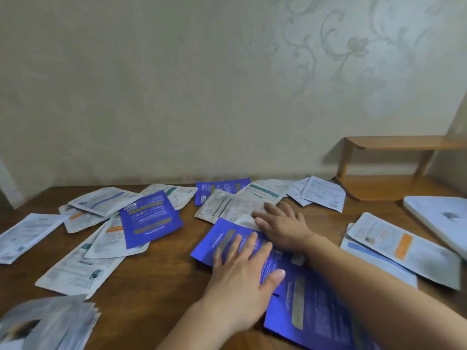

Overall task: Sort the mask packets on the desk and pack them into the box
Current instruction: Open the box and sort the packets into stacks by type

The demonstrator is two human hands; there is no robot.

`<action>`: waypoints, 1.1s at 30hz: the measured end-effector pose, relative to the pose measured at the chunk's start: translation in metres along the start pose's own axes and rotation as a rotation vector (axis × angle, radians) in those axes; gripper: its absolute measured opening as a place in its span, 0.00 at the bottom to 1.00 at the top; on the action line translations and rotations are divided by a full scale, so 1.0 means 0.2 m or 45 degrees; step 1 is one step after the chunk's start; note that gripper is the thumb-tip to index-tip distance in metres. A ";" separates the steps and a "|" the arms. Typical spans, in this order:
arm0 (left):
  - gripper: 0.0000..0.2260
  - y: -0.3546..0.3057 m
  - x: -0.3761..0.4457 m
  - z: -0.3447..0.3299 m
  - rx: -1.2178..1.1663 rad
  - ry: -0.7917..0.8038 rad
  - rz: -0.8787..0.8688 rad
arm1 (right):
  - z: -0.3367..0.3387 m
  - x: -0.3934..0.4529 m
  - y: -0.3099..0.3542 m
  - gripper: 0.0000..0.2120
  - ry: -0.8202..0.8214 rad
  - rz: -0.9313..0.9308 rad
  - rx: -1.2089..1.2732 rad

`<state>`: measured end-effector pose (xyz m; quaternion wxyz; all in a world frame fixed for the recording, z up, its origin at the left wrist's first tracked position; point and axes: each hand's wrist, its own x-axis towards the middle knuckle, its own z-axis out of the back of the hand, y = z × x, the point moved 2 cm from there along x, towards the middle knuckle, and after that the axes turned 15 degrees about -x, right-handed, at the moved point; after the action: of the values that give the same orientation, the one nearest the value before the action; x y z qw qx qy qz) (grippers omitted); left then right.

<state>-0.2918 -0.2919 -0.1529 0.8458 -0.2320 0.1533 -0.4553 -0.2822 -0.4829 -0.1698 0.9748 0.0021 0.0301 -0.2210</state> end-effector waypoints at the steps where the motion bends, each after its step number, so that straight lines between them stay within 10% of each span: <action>1: 0.27 0.02 0.03 -0.02 0.023 0.016 0.009 | 0.00 -0.05 -0.06 0.21 -0.010 -0.001 -0.006; 11: 0.29 0.29 -0.08 0.09 0.131 -0.159 0.424 | 0.02 -0.44 -0.38 0.19 -0.265 0.234 -0.149; 17: 0.26 -0.04 -0.09 -0.06 0.092 0.078 -0.206 | 0.05 -0.56 -0.37 0.22 -0.238 0.126 -0.341; 28: 0.26 0.00 -0.19 0.01 0.373 0.061 0.148 | 0.00 -0.84 -0.41 0.06 -0.547 0.332 -0.510; 33: 0.37 -0.11 -0.34 -0.04 0.040 0.202 -0.333 | -0.03 -1.23 -0.25 0.08 -0.581 0.515 -0.325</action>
<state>-0.3487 -0.2472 -0.1449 0.7680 -0.2000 0.1810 -0.5809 -0.5253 -0.4218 -0.1598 0.9729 -0.1638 -0.1625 -0.0121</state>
